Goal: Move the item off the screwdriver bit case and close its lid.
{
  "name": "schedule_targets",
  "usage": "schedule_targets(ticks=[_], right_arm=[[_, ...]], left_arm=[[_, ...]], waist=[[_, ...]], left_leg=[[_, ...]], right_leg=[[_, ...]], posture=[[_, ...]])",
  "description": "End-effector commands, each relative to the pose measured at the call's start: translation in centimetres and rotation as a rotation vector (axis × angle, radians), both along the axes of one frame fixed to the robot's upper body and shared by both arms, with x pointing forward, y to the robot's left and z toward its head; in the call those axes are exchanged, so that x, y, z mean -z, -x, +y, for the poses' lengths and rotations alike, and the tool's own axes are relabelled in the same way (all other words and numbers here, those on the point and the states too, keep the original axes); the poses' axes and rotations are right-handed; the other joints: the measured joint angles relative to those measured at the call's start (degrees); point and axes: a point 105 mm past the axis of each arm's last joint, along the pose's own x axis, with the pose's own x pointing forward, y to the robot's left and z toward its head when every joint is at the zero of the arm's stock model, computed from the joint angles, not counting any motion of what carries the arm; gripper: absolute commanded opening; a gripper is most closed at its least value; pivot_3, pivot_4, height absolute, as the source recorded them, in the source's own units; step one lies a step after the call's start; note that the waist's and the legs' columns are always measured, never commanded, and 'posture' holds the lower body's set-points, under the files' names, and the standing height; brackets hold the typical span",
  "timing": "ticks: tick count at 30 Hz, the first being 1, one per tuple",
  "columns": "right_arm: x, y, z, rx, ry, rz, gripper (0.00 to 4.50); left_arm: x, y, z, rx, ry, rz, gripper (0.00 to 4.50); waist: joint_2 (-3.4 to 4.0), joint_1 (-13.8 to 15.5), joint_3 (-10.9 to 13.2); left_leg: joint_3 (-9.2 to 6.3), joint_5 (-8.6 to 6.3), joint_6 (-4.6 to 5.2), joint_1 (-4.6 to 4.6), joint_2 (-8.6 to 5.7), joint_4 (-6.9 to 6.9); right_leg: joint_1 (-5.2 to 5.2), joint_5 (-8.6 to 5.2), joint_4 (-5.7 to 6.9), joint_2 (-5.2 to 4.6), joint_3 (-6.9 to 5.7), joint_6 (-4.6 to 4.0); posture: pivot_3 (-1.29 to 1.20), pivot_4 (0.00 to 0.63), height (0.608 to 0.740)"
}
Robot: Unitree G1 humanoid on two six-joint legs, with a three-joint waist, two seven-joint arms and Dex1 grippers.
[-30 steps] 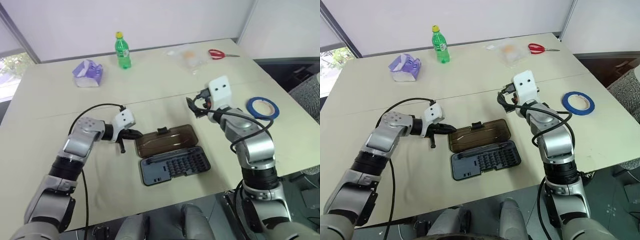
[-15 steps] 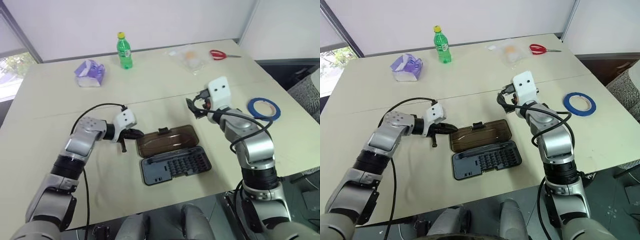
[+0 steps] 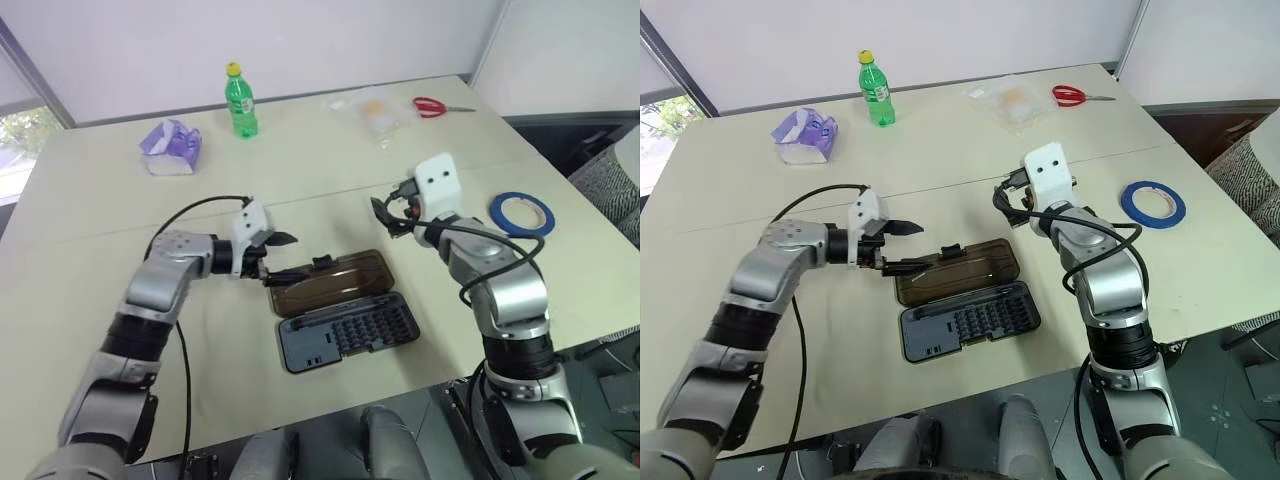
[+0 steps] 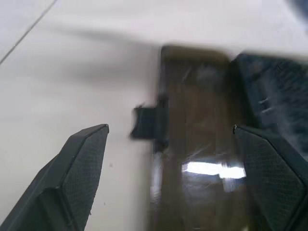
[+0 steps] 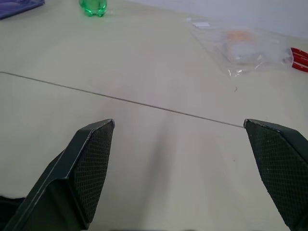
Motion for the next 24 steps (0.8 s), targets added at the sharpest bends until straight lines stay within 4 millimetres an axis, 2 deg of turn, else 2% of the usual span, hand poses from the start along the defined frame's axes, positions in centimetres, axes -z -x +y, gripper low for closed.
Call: schedule_targets(ticks=[1, 4, 7, 9, 13, 14, 18, 24], right_arm=[[-1.0, 0.7, -0.6, -0.025, 0.019, -0.034, 4.50], [-0.7, 0.7, -1.2, -0.032, 0.038, -0.013, 4.50], [-0.1, 0.8, -1.5, -0.052, 0.067, 0.015, 4.50], [0.2, 0.9, -1.5, -0.083, 0.078, 0.038, 4.50], [0.8, 1.2, -1.3, -0.145, 0.120, 0.068, 4.50], [0.9, 1.3, -1.2, -0.163, 0.128, 0.077, 4.50], [1.0, 1.2, -1.0, -0.211, 0.167, 0.090, 4.50], [0.9, 0.8, -0.5, -0.253, 0.211, 0.088, 4.50]], left_arm=[[-2.9, 2.5, 0.2, 0.081, 0.063, -0.004, 4.29], [-3.1, 4.0, 0.4, 0.128, 0.050, 0.025, 4.29], [-2.4, 6.1, 0.7, 0.207, 0.000, 0.058, 3.57], [-2.1, 6.9, 0.6, 0.233, -0.006, 0.074, 2.66], [-1.5, 7.9, 0.1, 0.287, -0.008, 0.088, 0.45], [-1.2, 8.1, -0.2, 0.298, -0.008, 0.092, 0.02], [0.2, 8.8, -1.1, 0.345, -0.004, 0.119, 0.02], [3.4, 9.6, -2.0, 0.391, -0.067, 0.161, 0.02]], waist=[[0.00, 0.06, 0.00], [0.00, 0.13, 0.00], [0.01, 0.04, 0.01], [0.02, 0.07, 0.01], [0.01, 0.29, 0.01], [0.01, 0.33, 0.02], [0.00, 0.33, 0.02], [0.00, 0.32, 0.02]], left_leg=[[0.00, 0.00, 0.00, 0.00, 0.01, -0.01], [0.01, 0.00, 0.00, 0.00, 0.01, -0.02], [0.04, 0.00, 0.00, 0.01, 0.02, -0.02], [0.06, 0.00, 0.00, 0.02, 0.05, -0.10], [0.07, 0.00, 0.00, 0.02, 0.05, -0.07], [0.08, 0.00, 0.00, 0.02, 0.05, -0.07], [0.11, 0.00, 0.01, 0.02, 0.04, -0.07], [0.14, 0.00, 0.01, 0.02, 0.06, -0.07]], right_leg=[[-0.01, 0.00, 0.00, 0.00, 0.01, 0.00], [-0.01, 0.00, -0.01, 0.00, 0.02, 0.00], [-0.01, 0.00, -0.06, 0.01, 0.02, 0.00], [-0.05, 0.00, -0.07, 0.01, 0.02, 0.00], [-0.01, 0.00, -0.12, 0.01, 0.03, 0.00], [0.00, 0.00, -0.12, 0.00, 0.03, 0.00], [-0.01, 0.00, -0.12, 0.00, 0.03, 0.00], [-0.01, 0.00, -0.16, 0.01, 0.03, -0.01]], posture=[[0.00, 0.150, 0.740], [0.00, 0.150, 0.740], [0.00, 0.150, 0.740], [0.00, 0.150, 0.740], [0.00, 0.150, 0.740], [0.00, 0.150, 0.740], [0.00, 0.150, 0.740], [0.00, 0.150, 0.740]])
